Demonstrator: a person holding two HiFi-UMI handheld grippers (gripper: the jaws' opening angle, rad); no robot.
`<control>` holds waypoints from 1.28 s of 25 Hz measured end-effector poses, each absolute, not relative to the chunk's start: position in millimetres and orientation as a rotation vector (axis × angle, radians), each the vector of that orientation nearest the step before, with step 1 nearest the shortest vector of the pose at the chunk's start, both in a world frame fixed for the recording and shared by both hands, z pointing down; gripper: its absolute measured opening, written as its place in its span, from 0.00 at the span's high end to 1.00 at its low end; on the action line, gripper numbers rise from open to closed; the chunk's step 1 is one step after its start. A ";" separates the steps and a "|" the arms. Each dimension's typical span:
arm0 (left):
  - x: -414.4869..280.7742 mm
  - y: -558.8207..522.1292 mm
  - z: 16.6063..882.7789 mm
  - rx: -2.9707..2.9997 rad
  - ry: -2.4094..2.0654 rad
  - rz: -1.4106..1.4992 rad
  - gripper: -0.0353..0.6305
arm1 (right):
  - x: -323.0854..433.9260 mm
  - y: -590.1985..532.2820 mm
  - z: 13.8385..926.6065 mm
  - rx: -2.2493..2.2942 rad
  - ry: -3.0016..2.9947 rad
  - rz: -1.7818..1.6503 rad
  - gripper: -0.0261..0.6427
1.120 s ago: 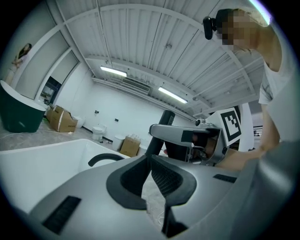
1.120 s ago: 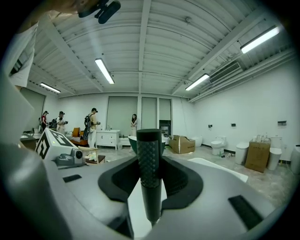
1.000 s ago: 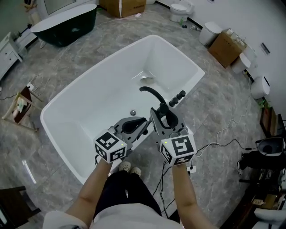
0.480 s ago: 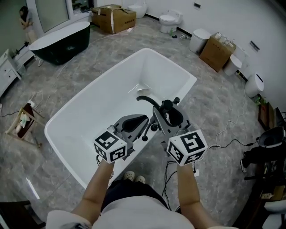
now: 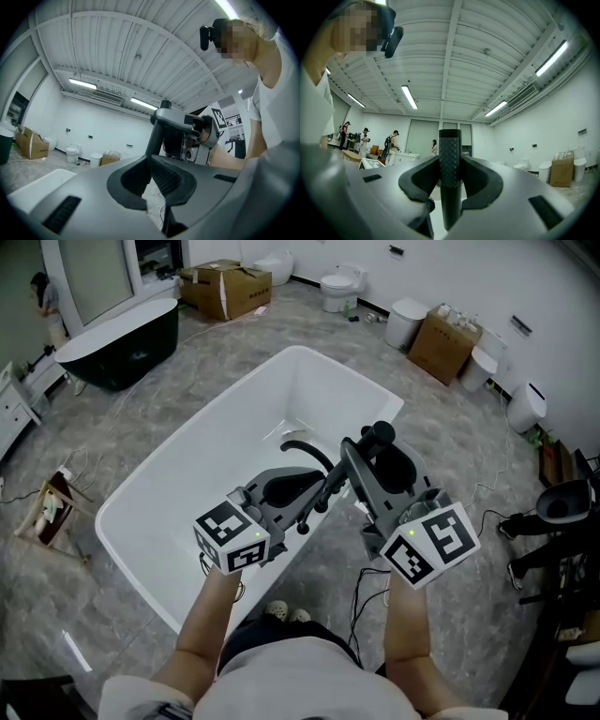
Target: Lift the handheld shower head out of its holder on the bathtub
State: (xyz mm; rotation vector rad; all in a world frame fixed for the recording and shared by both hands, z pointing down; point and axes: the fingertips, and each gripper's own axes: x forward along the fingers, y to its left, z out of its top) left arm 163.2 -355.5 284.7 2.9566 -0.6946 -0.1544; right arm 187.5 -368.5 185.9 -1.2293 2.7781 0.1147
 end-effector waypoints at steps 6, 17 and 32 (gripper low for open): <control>187.3 -358.0 273.4 2.976 -0.666 -0.167 0.93 | 241.3 -359.7 164.2 -1.331 2.689 0.147 0.75; 180.7 -356.2 290.7 2.970 -0.636 -0.114 0.93 | 343.1 -345.1 178.7 -1.783 2.437 0.137 0.75; 182.7 -347.9 317.5 2.892 -0.688 -0.086 0.93 | 375.9 -342.0 220.7 -1.944 2.400 0.053 0.75</control>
